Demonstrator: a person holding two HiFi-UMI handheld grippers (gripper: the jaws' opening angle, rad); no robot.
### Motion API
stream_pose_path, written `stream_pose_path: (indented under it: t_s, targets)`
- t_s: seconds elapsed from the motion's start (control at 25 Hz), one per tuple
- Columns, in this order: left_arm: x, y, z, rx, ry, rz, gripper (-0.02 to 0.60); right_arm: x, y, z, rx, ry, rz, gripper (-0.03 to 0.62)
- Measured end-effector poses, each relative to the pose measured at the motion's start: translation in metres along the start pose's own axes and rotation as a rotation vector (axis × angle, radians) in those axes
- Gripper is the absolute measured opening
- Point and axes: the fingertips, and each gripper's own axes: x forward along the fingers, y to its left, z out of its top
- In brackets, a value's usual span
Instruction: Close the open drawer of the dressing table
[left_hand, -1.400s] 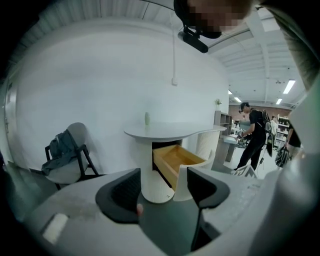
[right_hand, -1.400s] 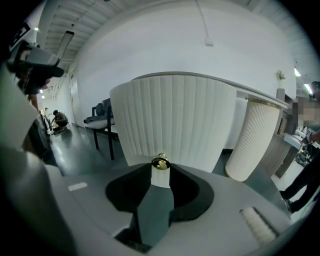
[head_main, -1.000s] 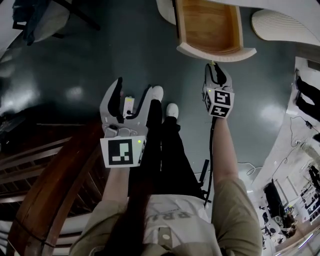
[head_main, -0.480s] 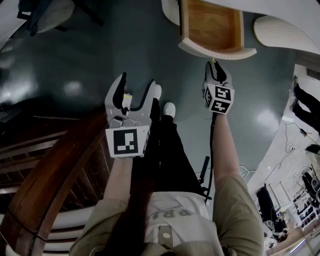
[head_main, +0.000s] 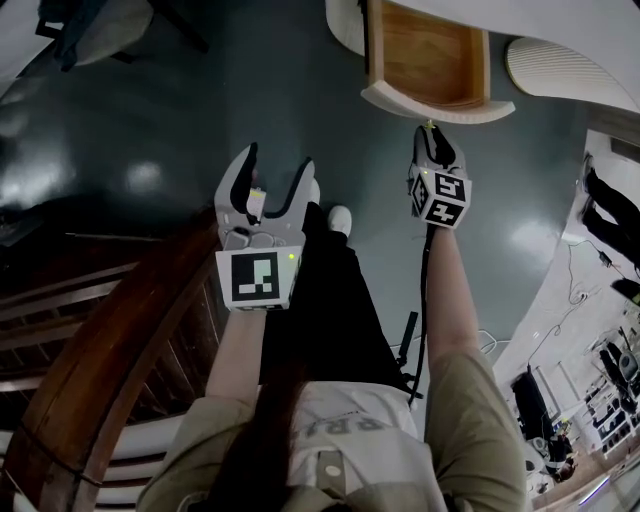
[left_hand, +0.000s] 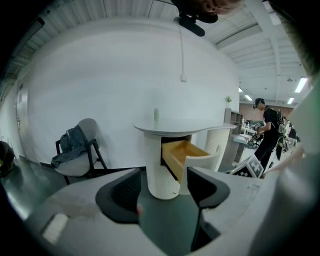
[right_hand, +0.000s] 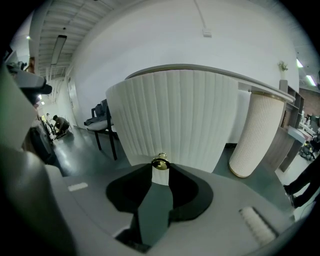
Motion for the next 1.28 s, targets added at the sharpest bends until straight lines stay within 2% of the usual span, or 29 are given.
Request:
stream_pose_path:
  t_s: [0.68,0.84,1.0,1.28]
  targets:
    - [0.037,0.026,0.012,0.096,-0.010,-0.100,0.304,0.017,-0.003,0.011,0.007,0.019,-0.036,0.109]
    - [0.043,0.034,0.017,0.057,-0.013,-0.106,0.304,0.025,-0.004,0.016,0.019,0.018,-0.056,0.109]
    - [0.050,0.036,0.024,0.077,-0.022,-0.127,0.304,0.031,-0.009,0.025,0.040,-0.005,-0.081,0.109]
    - [0.060,0.041,0.026,0.061,-0.006,-0.133,0.304,0.044,-0.013,0.040,0.052,-0.012,-0.096,0.109]
